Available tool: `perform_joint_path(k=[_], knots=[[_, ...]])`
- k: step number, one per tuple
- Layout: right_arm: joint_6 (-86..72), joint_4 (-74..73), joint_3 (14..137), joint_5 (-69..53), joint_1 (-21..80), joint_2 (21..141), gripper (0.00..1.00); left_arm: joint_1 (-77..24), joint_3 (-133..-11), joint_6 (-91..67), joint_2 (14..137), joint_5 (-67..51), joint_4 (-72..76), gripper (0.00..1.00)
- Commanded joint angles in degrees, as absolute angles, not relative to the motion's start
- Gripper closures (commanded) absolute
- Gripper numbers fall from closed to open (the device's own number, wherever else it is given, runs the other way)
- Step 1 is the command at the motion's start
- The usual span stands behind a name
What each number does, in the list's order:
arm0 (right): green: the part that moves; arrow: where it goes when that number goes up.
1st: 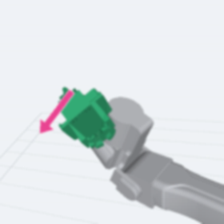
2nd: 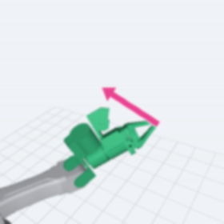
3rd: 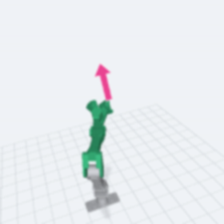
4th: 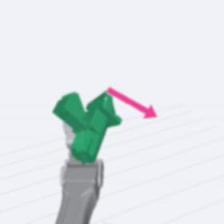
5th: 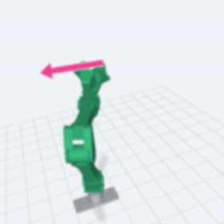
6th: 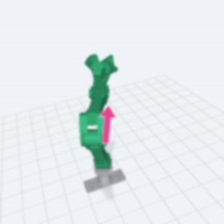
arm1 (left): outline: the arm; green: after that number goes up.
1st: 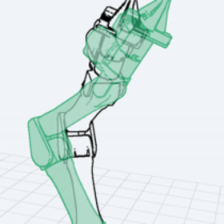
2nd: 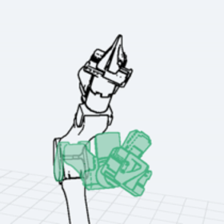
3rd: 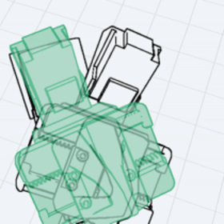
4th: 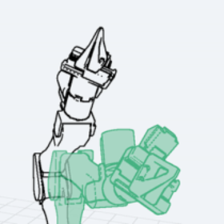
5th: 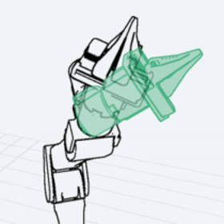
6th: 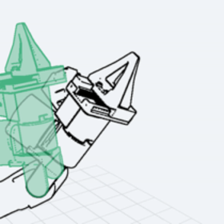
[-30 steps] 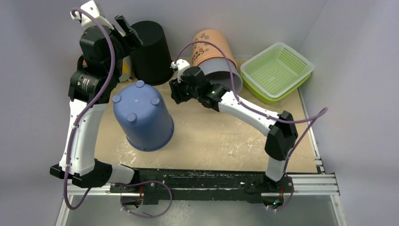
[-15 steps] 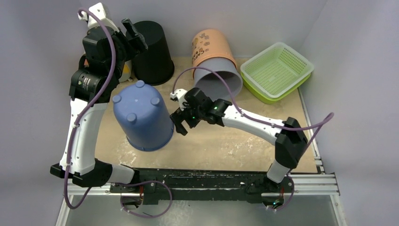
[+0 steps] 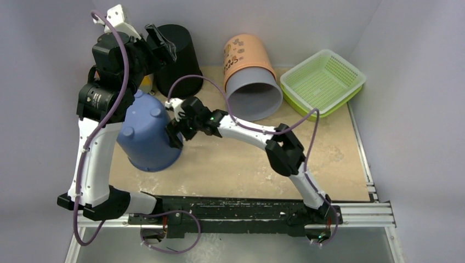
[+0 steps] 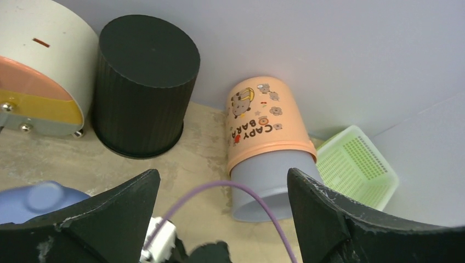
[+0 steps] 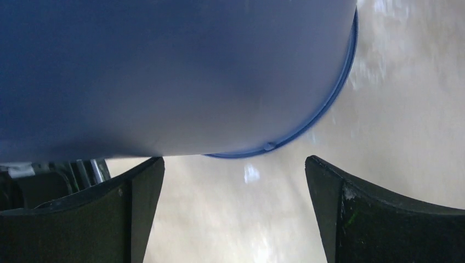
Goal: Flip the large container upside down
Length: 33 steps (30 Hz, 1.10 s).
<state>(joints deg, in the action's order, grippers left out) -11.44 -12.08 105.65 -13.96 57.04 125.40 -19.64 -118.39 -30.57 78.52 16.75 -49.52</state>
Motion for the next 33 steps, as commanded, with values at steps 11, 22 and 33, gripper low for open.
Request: perform_joint_path(k=[11, 22, 33], knots=[[-23.3, 1.1, 139.2, -26.4, 58.5, 145.1, 0.0, -19.8, -115.2, -29.9, 71.5, 13.2, -48.0, 0.16], [-17.9, -12.6, 114.7, 3.0, 57.2, 117.1, 0.0, -20.0, -115.5, -31.3, 71.1, 12.5, -47.5, 0.16], [-41.7, -25.6, 96.2, 31.2, 51.4, 101.6, 0.08, -20.0, -104.8, -35.0, 69.6, 6.3, -41.1, 0.16]])
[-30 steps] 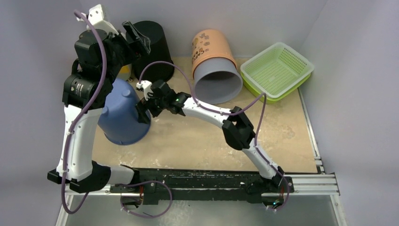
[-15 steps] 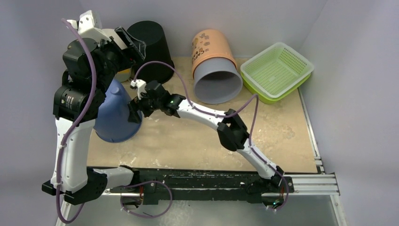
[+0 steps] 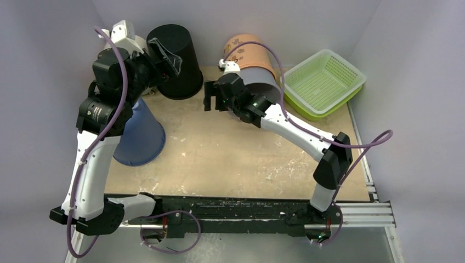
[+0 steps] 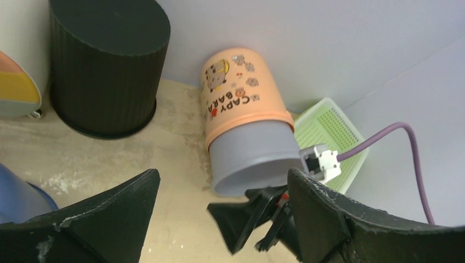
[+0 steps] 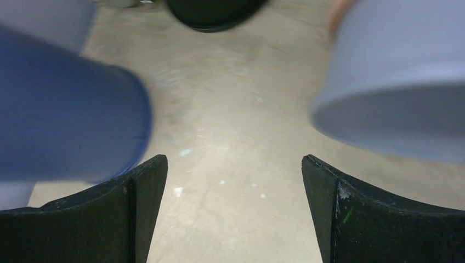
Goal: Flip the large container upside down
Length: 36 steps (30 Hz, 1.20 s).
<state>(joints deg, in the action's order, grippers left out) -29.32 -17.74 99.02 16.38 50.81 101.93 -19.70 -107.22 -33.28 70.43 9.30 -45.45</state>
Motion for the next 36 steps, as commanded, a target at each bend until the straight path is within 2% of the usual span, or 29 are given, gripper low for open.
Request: perform_joint_path(k=[1, 6, 15, 22, 24, 36], knots=[[-44.8, -26.9, 96.4, 33.6, 51.3, 101.9, 0.08, -20.0, -104.0, -35.0, 69.3, 6.3, -40.7, 0.16], [-57.1, -29.1, 96.0, 37.4, 48.8, 103.3, 0.08, -20.0, -101.1, -35.0, 68.3, 5.0, -40.0, 0.16], [-55.9, -18.6, 88.9, 41.2, 44.8, 102.4, 0.12, -20.0, -98.4, -34.4, 66.6, 5.1, -40.4, 0.16], [-49.5, -4.3, 85.4, 38.0, 43.6, 101.9, 0.17, -20.3, -96.8, -33.6, 65.7, 5.5, -41.4, 0.16], [-47.4, -1.5, 85.4, 35.1, 43.6, 101.7, 0.23, -20.4, -96.4, -33.5, 65.4, 5.7, -41.8, 0.16], [-47.8, -2.5, 78.5, 28.3, 45.5, 92.2, 0.24, -20.6, -94.1, -33.4, 64.5, 6.2, -42.0, 0.16]])
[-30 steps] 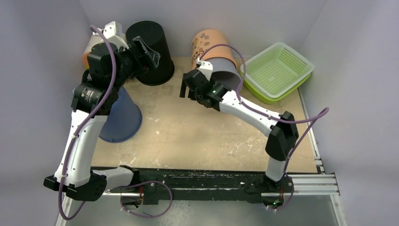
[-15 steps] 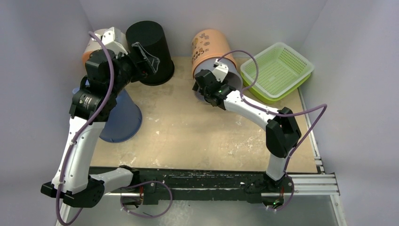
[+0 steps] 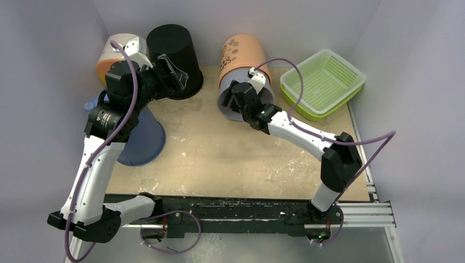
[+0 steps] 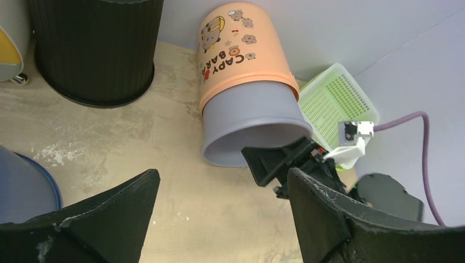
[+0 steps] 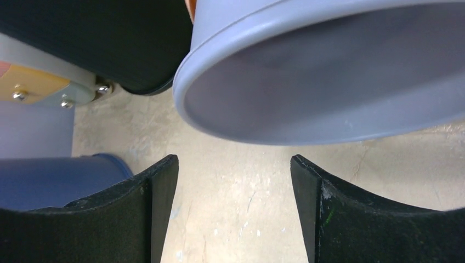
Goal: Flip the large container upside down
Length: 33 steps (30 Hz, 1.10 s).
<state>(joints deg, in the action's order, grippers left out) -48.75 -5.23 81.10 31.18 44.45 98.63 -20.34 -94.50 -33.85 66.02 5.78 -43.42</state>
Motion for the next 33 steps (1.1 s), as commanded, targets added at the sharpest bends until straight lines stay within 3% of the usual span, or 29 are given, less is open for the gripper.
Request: perform_joint_path(k=[1, 6, 16, 26, 30, 33], knots=[[-48.0, -1.3, 77.3, 27.9, 45.8, 91.3, 0.25, -20.6, -93.7, -33.4, 64.4, 6.3, -42.0, 0.16], [-49.6, 7.1, 73.3, 27.3, 46.0, 88.8, 0.26, -20.6, -92.5, -33.1, 64.1, 6.5, -42.0, 0.16], [-56.7, 12.8, 75.2, 23.3, 44.5, 96.7, 0.21, -20.7, -92.2, -32.2, 63.8, 7.1, -42.5, 0.16], [-56.0, 21.5, 79.1, 27.0, 43.7, 104.6, 0.26, -20.8, -91.2, -31.9, 63.3, 7.3, -43.0, 0.16], [-55.3, 25.3, 77.3, 28.8, 43.1, 104.5, 0.4, -20.8, -90.7, -31.6, 63.1, 7.3, -43.1, 0.16], [-54.2, 26.0, 76.5, 27.0, 42.3, 103.7, 0.75, -21.0, -90.7, -31.6, 63.2, 7.5, -43.2, 0.16]])
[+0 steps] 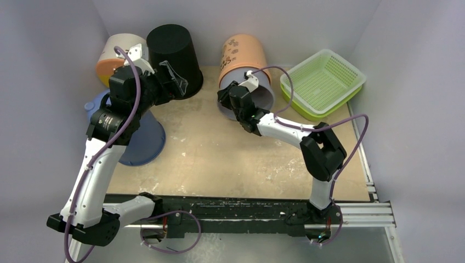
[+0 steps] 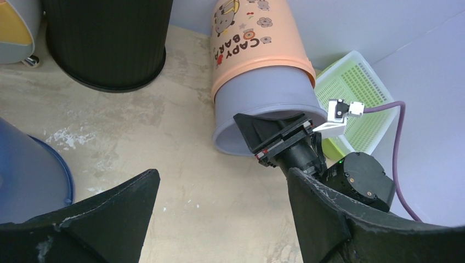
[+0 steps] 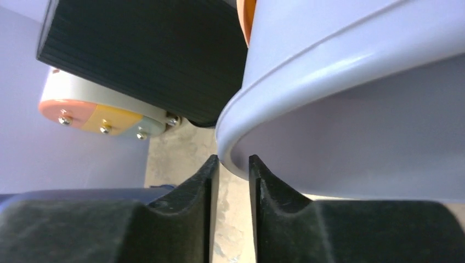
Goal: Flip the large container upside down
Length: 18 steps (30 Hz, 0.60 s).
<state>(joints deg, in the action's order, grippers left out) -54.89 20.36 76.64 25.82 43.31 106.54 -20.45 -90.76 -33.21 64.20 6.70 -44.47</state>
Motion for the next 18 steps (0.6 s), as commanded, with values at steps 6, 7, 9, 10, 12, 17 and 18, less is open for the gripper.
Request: perform_joint_path(k=[6, 7, 9, 10, 12, 17, 18], knots=[[-52.1, 23.0, 74.5, 25.9, 42.1, 99.7, 1.0, -21.2, -90.3, -31.5, 63.0, 7.6, -43.2, 0.16], [-51.5, 21.7, 74.3, 25.5, 42.2, 98.6, 1.0, -21.2, -90.3, -31.6, 62.9, 7.6, -43.2, 0.16], [-50.3, 19.1, 73.9, 25.3, 42.1, 96.2, 1.0, -21.3, -90.3, -31.6, 62.8, 7.6, -43.2, 0.16], [-49.9, 16.6, 73.9, 25.4, 42.1, 94.6, 1.0, -21.3, -90.5, -31.7, 62.7, 7.6, -43.3, 0.16], [-48.4, 12.3, 73.5, 25.2, 42.2, 91.0, 1.0, -21.3, -90.7, -31.7, 62.6, 7.6, -43.4, 0.16], [-46.6, 1.7, 72.0, 19.9, 42.2, 80.8, 1.0, -21.3, -90.2, -31.8, 61.9, 8.2, -43.8, 0.16], [-46.9, -0.5, 71.3, 17.6, 42.2, 78.9, 1.0, -21.3, -89.8, -31.8, 61.7, 8.3, -43.9, 0.16]])
